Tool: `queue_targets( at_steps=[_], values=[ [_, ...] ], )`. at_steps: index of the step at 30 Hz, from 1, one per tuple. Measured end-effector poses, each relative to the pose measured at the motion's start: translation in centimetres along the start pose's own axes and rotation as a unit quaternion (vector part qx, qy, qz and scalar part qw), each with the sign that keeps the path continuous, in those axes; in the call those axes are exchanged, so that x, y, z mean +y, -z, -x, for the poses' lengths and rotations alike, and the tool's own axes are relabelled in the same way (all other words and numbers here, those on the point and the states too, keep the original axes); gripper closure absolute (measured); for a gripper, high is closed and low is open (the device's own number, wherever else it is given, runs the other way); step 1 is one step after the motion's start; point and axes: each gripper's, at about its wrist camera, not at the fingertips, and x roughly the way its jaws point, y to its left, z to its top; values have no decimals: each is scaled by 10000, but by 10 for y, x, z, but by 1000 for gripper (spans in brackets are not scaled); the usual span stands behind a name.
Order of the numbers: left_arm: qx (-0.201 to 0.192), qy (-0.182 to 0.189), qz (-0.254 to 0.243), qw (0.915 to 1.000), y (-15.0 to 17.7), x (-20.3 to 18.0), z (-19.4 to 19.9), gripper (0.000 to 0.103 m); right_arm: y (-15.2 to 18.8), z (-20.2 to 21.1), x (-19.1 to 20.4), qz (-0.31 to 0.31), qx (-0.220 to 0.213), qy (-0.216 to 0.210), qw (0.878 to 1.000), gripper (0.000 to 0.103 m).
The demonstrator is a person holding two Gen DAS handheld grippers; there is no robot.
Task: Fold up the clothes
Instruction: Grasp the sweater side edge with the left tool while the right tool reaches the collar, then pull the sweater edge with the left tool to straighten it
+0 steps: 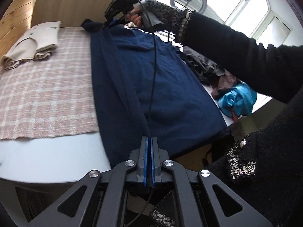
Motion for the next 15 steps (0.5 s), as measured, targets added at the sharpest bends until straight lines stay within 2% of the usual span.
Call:
queue_targets(
  at_steps=[2,7,10,12,15],
  values=[
    [181,126,-91,9997,2,-10,-15,101,11,6,-25,-132,28,100,9999,95],
    [790,246,-228,9963,11,-23,-53,100,23,0,-48,-111,220,451,9987,93],
    [1149,421,-103,9924,16,-25,-67,99,30,-4,-60,-86,339,666,9972,86],
    [1219,600,-89,9907,20,-28,-66,99,35,-7,-67,-70,419,808,9958,70],
    [1207,797,-35,9895,27,-31,-52,97,43,19,-68,94,250,841,9961,69]
  ],
)
